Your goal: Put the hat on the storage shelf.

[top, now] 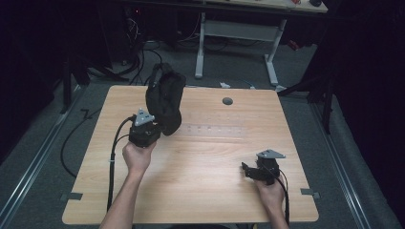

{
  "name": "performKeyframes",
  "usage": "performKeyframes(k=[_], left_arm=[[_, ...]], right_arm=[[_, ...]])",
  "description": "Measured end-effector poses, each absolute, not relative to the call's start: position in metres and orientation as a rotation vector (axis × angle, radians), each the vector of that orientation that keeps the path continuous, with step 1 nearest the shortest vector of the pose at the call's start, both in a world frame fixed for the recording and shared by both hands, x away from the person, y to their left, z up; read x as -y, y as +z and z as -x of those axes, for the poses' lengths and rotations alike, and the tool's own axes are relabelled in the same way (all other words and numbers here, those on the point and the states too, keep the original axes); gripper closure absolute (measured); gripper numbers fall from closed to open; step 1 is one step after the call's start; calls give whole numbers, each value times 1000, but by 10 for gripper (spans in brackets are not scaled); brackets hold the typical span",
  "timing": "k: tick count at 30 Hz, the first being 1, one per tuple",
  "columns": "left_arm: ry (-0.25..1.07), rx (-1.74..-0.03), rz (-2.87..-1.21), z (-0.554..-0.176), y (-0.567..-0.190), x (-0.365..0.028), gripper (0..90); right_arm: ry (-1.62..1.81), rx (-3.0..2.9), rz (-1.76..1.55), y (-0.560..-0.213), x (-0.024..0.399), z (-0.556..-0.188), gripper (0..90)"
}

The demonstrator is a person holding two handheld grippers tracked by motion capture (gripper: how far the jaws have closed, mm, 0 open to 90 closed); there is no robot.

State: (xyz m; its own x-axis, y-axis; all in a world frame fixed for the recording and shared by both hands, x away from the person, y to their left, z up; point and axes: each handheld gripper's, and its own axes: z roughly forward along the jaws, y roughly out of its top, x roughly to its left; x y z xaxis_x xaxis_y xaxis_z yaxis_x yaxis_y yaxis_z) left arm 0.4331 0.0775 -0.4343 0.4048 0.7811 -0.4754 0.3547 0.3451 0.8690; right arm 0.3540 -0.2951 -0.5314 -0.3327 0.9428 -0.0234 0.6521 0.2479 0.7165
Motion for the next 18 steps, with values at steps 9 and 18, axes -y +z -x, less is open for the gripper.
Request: performKeyframes(k=[9,18], left_arm=[[379,-1199,-1271,-436,-443,-74,859],[362,-1216,-1282,-438,-453,-71,856]], right_arm=[[855,-2072,-1451,-531,295,-354,240],[855,-2072,-1451,-531,295,-354,241]])
